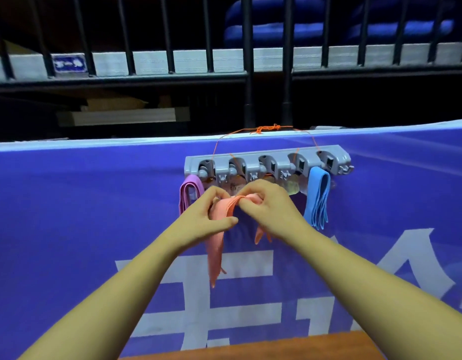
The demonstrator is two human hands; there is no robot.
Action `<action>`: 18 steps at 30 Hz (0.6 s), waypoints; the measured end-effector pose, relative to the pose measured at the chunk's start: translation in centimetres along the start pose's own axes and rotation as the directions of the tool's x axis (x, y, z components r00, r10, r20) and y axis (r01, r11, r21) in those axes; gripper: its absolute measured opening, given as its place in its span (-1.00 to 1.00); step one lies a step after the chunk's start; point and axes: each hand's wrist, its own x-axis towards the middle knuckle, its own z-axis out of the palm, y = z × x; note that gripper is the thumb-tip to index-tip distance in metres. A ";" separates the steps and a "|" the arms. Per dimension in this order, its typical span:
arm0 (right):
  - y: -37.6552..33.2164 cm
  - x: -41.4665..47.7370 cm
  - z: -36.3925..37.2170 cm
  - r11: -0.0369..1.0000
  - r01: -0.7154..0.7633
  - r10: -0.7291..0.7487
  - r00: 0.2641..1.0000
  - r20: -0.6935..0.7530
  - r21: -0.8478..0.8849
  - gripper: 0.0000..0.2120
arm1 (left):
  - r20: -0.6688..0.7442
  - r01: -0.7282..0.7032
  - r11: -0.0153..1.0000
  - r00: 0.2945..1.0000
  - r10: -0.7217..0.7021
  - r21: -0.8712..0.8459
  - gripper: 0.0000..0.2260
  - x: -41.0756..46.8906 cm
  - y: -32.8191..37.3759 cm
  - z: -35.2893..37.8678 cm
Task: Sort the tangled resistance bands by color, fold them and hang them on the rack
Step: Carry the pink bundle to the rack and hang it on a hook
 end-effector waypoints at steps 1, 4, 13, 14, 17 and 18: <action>0.0 0.5 0.2 1.000 0.004 -0.004 1.000 -0.007 0.008 -0.87 | -0.035 0.003 1.000 0.999 -0.002 0.023 -0.68 0.3 -0.2 -0.2; 0.2 1.8 0.8 0.997 -0.012 0.017 0.998 -0.067 0.076 -0.86 | -0.159 0.012 0.997 0.987 -0.025 -0.080 -0.65 1.3 -0.5 -0.7; 1.2 5.9 4.2 0.958 -0.036 0.115 0.956 -0.269 0.284 -0.83 | -0.480 -0.018 0.983 0.874 -0.073 -0.183 -0.88 5.2 0.3 0.1; 1.4 6.1 4.5 0.959 -0.039 0.123 0.949 -0.289 0.280 -0.82 | -0.512 -0.020 0.989 0.857 -0.060 -0.149 -0.89 5.5 0.4 0.4; 2.0 6.3 5.4 0.984 -0.020 0.078 0.940 -0.331 0.175 -0.81 | -0.570 -0.001 0.999 0.821 0.025 0.042 -0.93 6.2 -0.1 1.2; 2.3 6.1 5.6 0.992 -0.007 0.048 0.941 -0.335 0.123 -0.82 | -0.565 0.011 0.995 0.824 0.048 0.100 -0.91 6.3 -0.5 1.4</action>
